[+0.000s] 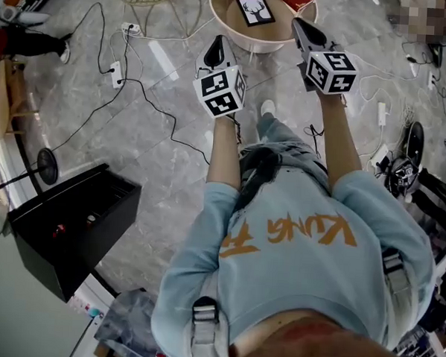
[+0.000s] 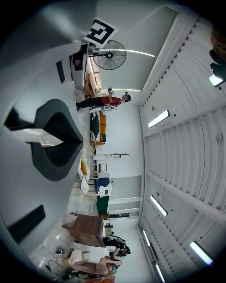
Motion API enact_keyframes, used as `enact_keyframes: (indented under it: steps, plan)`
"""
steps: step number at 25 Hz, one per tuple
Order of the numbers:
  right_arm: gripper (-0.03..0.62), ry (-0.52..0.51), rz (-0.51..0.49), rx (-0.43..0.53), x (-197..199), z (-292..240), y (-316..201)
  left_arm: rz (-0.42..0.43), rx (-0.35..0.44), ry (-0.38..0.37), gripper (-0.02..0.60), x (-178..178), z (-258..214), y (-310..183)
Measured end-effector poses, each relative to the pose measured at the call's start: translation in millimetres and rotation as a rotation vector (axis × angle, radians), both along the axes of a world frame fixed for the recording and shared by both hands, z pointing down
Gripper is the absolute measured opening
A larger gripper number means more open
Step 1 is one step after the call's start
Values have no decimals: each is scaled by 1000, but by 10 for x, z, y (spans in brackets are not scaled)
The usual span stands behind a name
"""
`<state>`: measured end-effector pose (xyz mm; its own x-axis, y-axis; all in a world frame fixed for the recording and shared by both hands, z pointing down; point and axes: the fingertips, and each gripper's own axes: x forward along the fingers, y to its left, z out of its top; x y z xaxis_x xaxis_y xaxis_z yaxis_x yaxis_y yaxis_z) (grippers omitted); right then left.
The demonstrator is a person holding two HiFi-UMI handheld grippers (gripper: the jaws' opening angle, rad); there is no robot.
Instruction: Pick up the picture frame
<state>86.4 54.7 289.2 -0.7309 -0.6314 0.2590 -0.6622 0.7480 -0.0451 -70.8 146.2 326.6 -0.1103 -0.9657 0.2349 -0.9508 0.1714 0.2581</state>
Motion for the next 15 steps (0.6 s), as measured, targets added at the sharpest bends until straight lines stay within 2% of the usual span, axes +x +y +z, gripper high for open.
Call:
enact_keyframes:
  steps: [4, 10, 15]
  plan:
    - [-2, -32, 20, -40, 165, 135, -640, 36, -56, -23, 18, 186, 113, -634]
    - [-2, -77, 109, -59, 704, 164, -1641, 77, -70, -32, 18, 553, 104, -1531]
    - [-2, -88, 100, -96, 732, 314, -2034, 82, -112, -46, 18, 672, 237, -1838]
